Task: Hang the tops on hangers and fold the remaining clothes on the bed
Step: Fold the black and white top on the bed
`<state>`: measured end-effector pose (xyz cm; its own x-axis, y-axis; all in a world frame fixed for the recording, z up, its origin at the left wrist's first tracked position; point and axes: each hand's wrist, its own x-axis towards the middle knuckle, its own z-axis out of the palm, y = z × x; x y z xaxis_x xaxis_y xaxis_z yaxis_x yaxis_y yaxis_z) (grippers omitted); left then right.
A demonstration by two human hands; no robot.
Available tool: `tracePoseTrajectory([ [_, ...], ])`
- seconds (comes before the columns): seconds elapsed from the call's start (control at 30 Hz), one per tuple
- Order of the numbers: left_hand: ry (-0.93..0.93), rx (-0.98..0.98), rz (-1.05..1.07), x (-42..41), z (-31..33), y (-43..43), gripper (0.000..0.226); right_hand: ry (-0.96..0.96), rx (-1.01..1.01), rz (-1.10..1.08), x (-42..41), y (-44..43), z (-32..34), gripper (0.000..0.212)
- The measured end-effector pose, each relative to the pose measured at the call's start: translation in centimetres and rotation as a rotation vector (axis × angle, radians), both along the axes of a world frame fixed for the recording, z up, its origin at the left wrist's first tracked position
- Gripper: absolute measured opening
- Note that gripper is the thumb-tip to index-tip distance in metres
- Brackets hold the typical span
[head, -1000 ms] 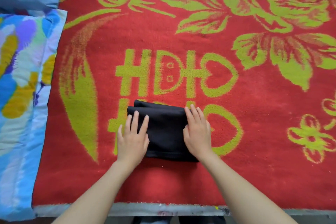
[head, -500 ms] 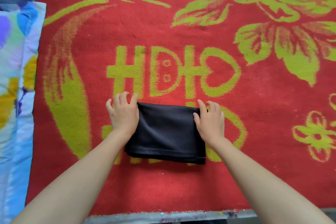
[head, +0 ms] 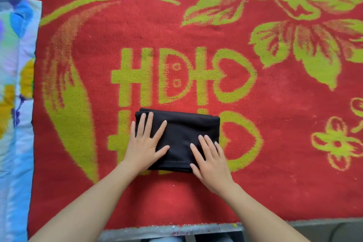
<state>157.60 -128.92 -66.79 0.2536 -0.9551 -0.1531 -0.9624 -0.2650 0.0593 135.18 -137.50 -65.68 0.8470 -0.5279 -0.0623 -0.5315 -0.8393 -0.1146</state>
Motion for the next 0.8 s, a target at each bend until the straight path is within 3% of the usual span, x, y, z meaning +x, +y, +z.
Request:
tracePoseTrajectory([
  [0.07,-0.03,-0.131,-0.072,-1.9,0.6,2.2,0.071,0.012,-0.039,0.103,-2.0,1.4,-0.8,0.073],
  [0.13,-0.042,-0.14,-0.24,-4.2,0.6,4.6,0.081,0.079,-0.033,0.125,-3.0,2.6,-1.6,0.086],
  [0.27,-0.032,-0.052,-0.204,-5.5,-1.2,5.6,0.107,-0.009,-0.129,-0.003,-0.9,1.9,-2.0,0.058],
  [0.43,-0.057,-0.014,-0.096,-5.5,-1.3,3.4,0.12,-0.082,-0.138,0.059,0.8,-0.7,-1.3,0.054],
  [0.47,-0.061,-0.011,-0.069,-5.6,-1.1,3.1,0.114,-0.108,-0.129,0.062,1.0,-0.8,-0.7,0.055],
  [0.6,-0.003,-0.135,0.083,-5.4,0.5,1.4,0.053,-0.14,-0.131,0.092,0.9,-1.4,4.2,0.06],
  [0.67,0.015,-0.184,0.058,-5.1,2.7,1.1,0.048,-0.113,-0.13,0.151,0.1,-1.9,7.3,0.069],
  [0.8,-0.12,-0.347,0.002,-4.0,9.8,2.4,0.042,-0.052,-0.12,0.285,0.2,-3.3,13.6,0.085],
])
